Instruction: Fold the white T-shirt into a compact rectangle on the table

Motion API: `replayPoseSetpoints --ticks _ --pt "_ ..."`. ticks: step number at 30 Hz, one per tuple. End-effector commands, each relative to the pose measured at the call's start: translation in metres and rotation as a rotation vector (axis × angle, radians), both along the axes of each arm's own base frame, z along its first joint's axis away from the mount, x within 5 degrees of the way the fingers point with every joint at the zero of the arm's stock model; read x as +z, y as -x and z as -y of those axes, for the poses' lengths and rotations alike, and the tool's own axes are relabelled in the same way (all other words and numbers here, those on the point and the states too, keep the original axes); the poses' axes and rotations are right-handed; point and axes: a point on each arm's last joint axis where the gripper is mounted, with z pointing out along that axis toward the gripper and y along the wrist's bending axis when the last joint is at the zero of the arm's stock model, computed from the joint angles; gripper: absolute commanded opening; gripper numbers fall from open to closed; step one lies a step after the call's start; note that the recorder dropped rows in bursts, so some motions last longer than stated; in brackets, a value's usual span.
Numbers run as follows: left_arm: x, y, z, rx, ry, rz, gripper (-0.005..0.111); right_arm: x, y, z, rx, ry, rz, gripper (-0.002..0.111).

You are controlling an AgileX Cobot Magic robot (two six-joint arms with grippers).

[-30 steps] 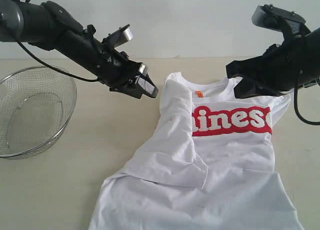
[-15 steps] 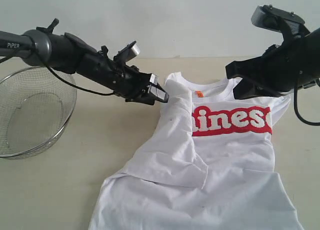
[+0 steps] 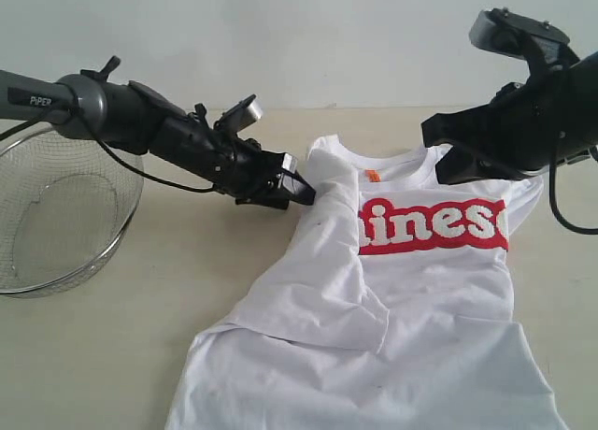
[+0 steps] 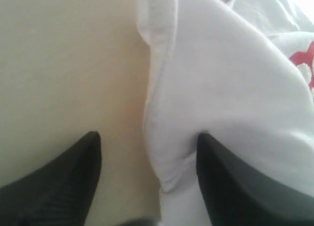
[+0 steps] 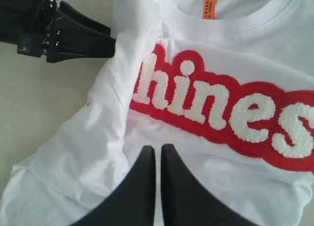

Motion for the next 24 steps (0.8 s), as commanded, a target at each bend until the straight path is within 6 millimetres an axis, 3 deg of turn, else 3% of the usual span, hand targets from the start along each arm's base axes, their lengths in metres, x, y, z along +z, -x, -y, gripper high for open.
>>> replayPoseSetpoints --ticks 1,12,24 --pt "0.0028 0.001 0.0105 -0.006 0.018 0.027 0.054 0.0008 -0.0005 0.0013 -0.002 0.002 0.01 0.0" --pt "0.0031 -0.0007 0.011 0.021 0.034 0.023 0.052 0.0008 -0.0005 0.0013 -0.002 0.002 0.01 0.0" --pt "0.0047 0.0008 0.0125 0.01 0.058 0.01 0.022 0.001 -0.0007 0.0014 -0.005 0.003 0.013 0.0"
